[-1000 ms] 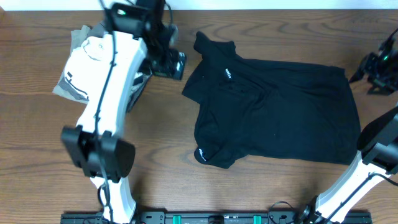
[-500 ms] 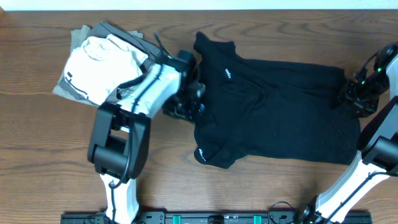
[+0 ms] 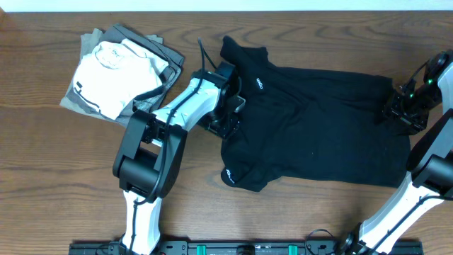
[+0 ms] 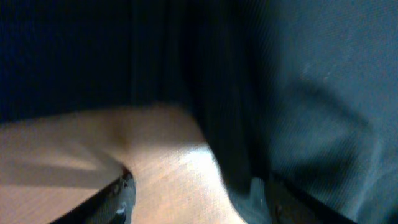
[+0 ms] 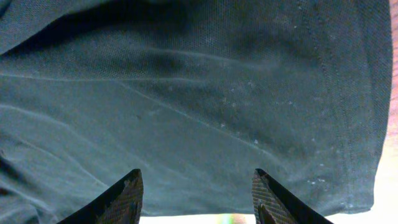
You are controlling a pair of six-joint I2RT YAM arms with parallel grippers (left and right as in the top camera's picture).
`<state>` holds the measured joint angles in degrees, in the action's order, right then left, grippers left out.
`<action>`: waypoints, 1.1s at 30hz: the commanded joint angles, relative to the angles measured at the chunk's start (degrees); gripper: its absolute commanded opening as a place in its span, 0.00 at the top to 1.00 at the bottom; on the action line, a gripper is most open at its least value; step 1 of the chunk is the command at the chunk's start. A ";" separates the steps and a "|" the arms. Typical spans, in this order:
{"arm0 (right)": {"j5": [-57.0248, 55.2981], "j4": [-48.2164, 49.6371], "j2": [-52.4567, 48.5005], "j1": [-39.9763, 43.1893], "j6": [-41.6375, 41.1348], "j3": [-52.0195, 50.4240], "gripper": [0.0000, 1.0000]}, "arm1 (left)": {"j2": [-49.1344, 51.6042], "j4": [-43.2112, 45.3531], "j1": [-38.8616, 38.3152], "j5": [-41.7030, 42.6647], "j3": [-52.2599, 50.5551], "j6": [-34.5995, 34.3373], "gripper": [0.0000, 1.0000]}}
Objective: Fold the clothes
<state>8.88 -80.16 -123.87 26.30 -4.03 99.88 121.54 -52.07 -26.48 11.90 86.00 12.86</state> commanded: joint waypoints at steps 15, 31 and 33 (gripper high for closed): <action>0.61 -0.07 1.03 0.42 0.96 -0.22 0.46 | 3.08 -5.51 6.05 -9.40 -0.46 -18.23 0.94; 1.27 17.14 1.03 0.02 1.75 -11.69 0.39 | 3.08 -5.90 11.87 -9.35 -0.46 -21.31 0.77; 1.18 19.41 1.03 -0.02 1.31 -13.97 0.54 | 3.08 -5.97 11.89 -9.35 -0.46 -21.31 0.77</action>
<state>9.34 -62.37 -123.81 26.87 -2.70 88.86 122.61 -58.57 -14.26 3.25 86.17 -7.90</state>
